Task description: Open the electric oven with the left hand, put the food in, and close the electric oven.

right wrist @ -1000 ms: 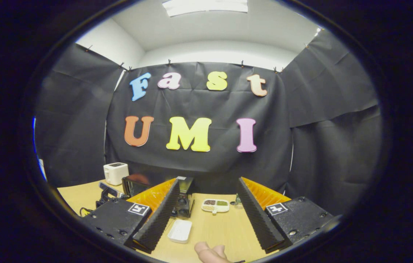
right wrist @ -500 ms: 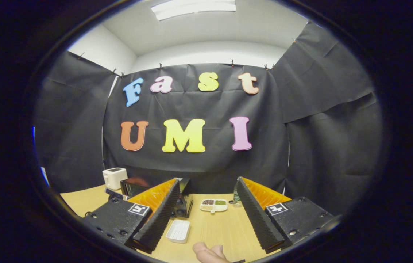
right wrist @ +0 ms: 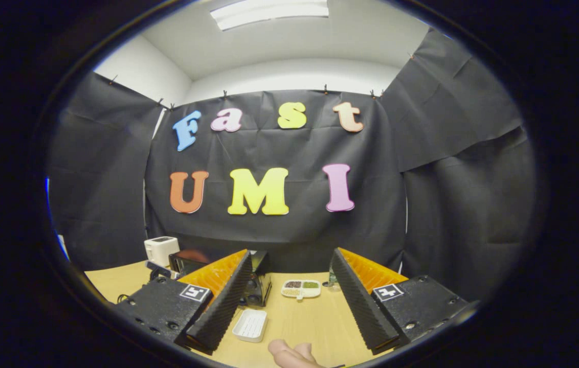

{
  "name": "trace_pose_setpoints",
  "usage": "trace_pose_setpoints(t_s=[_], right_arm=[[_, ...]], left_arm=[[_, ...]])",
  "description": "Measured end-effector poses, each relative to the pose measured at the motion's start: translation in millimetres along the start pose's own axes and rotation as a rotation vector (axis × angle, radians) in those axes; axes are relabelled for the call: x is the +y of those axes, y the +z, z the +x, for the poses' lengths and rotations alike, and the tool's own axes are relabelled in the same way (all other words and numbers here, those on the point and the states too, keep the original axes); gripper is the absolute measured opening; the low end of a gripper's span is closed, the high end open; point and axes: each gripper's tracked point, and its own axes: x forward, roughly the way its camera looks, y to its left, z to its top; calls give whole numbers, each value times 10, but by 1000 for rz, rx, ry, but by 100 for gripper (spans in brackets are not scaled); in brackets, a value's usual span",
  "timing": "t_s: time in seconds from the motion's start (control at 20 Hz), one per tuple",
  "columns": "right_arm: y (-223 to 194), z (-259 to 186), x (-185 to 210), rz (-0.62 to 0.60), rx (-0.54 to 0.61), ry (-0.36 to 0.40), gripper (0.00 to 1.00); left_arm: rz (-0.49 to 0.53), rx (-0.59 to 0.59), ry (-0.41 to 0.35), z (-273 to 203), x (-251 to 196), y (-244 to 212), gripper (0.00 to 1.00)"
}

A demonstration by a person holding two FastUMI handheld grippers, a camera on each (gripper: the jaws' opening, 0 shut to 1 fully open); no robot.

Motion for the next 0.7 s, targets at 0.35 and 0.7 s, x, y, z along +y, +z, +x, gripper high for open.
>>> trace_pose_setpoints(t_s=[0.35, 0.7], right_arm=[[-166, 88, -223, 40, 26, -80, 98], [-288, 130, -195, 64, 74, -58, 98]], left_arm=[[-31, -18, -12, -36, 25, 169, 92], [93, -132, 40, -119, 54, 642, 92]])
